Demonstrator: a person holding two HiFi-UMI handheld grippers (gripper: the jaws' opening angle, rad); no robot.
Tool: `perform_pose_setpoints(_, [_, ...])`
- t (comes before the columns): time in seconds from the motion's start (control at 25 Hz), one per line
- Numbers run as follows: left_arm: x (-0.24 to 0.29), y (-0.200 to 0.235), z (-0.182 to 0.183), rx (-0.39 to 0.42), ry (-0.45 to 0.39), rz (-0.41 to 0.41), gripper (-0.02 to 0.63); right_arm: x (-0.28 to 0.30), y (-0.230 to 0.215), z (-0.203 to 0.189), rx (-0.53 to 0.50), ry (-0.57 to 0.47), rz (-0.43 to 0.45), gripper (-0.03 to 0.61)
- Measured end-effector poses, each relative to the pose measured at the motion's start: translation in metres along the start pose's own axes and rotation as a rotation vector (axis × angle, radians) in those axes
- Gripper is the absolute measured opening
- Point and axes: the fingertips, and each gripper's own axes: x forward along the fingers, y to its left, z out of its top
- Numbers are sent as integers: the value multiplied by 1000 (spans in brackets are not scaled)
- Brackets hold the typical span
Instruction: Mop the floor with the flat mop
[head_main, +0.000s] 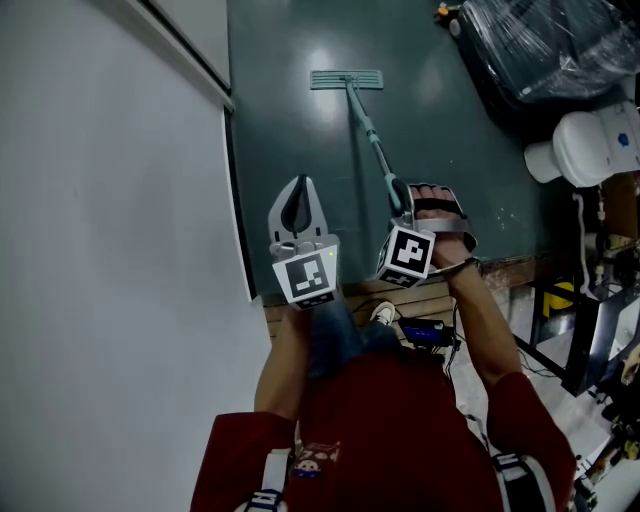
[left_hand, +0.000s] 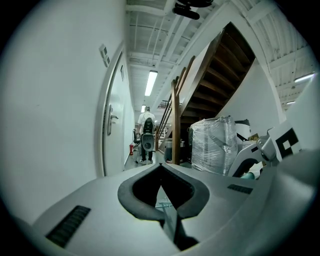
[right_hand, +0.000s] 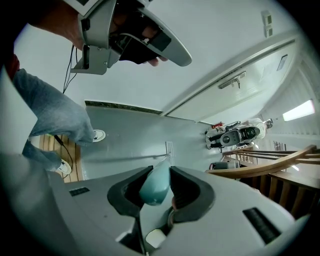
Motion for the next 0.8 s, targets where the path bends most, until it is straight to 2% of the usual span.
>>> perform_pose_setpoints(0.44, [62, 21, -7, 24, -17, -38, 15, 59, -34, 17, 6, 14, -21, 117])
perform_pose_setpoints(0.8, [86, 42, -16, 11, -27, -19, 15, 91, -53, 26, -20, 28, -35, 117])
